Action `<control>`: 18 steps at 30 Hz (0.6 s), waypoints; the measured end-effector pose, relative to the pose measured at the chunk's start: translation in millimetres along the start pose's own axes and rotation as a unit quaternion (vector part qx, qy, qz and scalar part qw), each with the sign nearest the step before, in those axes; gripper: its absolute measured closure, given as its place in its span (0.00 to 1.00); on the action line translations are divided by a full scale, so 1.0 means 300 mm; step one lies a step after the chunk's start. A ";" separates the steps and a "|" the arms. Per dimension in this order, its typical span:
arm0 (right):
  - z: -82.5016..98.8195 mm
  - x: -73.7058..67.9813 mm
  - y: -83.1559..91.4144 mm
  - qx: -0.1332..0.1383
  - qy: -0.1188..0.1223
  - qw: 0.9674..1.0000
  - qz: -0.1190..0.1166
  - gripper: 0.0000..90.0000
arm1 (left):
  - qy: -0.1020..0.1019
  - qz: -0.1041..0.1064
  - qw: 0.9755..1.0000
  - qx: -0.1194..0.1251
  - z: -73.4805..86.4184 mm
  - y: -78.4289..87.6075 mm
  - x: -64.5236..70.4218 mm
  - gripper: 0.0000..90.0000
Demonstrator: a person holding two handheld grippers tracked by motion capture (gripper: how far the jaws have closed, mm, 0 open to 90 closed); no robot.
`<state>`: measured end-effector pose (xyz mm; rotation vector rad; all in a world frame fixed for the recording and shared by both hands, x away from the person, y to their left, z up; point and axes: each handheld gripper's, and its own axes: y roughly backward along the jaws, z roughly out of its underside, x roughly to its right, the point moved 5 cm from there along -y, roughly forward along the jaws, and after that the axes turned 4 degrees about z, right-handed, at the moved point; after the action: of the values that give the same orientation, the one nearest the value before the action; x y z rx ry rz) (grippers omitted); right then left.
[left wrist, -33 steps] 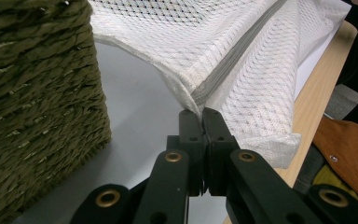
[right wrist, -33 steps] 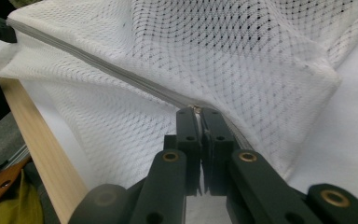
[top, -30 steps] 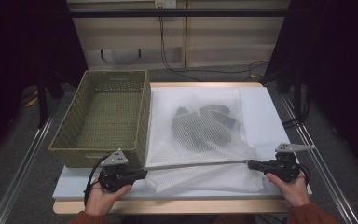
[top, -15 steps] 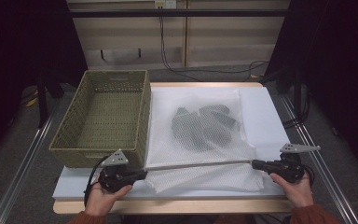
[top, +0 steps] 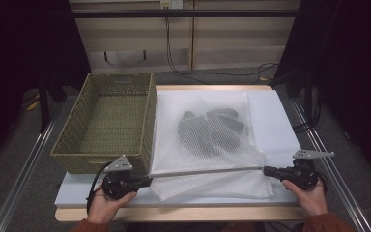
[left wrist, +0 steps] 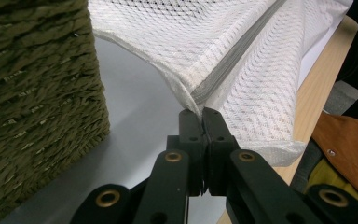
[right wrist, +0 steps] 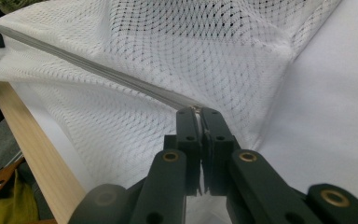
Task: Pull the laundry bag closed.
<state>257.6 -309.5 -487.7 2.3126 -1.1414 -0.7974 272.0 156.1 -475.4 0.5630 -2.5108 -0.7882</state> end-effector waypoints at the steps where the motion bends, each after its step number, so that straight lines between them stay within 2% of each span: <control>1: 0.001 0.001 0.000 -0.001 0.001 1.000 -0.001 0.97 | 0.001 0.001 1.000 0.000 0.000 -0.001 -0.002 0.98; 7: 0.007 0.007 0.002 -0.004 -0.007 1.000 -0.001 0.97 | 0.006 -0.003 1.000 -0.003 0.000 -0.003 -0.009 0.98; 18: 0.010 0.020 0.002 -0.004 -0.008 1.000 -0.001 0.97 | 0.008 0.002 1.000 -0.005 -0.001 -0.002 -0.013 0.98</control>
<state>258.2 -315.0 -491.5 2.3049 -1.1415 -0.8223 275.6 157.5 -476.6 0.5590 -2.4916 -0.7905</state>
